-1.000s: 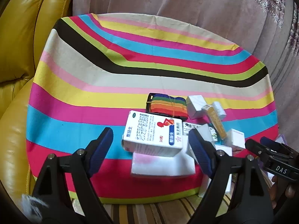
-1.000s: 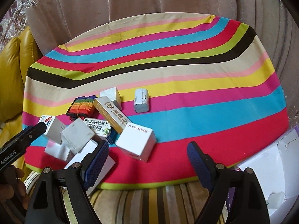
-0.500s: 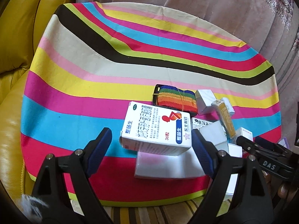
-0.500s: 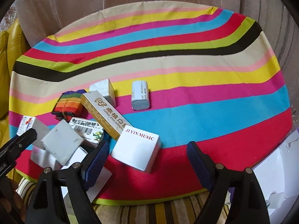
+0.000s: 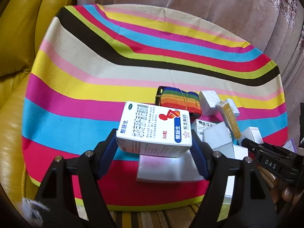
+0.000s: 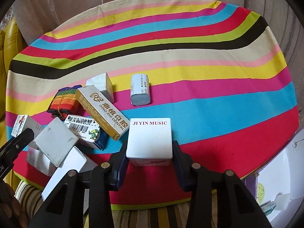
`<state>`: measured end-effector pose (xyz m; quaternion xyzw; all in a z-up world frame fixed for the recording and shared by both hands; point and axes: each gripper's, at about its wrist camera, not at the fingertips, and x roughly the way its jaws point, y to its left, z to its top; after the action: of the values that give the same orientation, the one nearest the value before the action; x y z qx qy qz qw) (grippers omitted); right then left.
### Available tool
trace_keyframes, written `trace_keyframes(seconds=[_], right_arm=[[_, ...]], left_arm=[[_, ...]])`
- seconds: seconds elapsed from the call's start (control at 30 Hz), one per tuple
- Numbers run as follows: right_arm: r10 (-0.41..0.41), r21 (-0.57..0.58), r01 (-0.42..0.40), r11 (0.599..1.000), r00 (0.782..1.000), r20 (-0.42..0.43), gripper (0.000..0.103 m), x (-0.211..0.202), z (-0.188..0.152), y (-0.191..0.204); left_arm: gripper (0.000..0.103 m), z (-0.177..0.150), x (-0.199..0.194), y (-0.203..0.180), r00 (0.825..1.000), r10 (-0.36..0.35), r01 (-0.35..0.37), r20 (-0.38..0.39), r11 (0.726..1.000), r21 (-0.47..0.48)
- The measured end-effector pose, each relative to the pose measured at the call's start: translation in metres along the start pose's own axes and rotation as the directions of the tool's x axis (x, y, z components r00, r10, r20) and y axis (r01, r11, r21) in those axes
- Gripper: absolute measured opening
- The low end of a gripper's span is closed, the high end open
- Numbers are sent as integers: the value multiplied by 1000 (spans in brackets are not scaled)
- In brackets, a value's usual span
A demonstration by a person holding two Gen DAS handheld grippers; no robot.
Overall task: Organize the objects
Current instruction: 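Grasp the white JI YIN MUSIC box with the right gripper while the left grasps the white medicine box, then carry the music box into the storage box with the right gripper while the left drops the medicine box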
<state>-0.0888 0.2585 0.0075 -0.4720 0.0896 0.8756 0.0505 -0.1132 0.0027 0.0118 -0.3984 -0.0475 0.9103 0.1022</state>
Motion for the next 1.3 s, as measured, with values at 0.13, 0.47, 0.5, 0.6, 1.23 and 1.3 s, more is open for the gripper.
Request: trace_keyframes(seconds=[0.13,0.47,0.5,0.6,1.23,1.3], right_arm=[[8,0,-8,1000,1000,17,43,-8,-2,-4],[26,9,-26,1000,999,45,43,-27,-6,-16],[27,12,-28,1000,999,46,43,-29,-6,-17],[29,22,-30,999,998,52,43,-35,-9,-23],[26,115,-35,993,997,77,43,-69,-30,-76],[23,131,-34,991,996,81,43,-74,-34,-86]], left_arm=[[75,1,-12,-4,998,29,-30,48,999,20],[75,-2,-40,-19,991,57,-61,120,998,32],[75,-2,-42,-22,990,60,-66,125,997,43],[75,-3,-49,-31,988,59,-68,140,996,63],[75,-19,-65,-112,991,-77,56,109,981,186],[75,-21,-66,-125,990,-99,76,102,975,208]])
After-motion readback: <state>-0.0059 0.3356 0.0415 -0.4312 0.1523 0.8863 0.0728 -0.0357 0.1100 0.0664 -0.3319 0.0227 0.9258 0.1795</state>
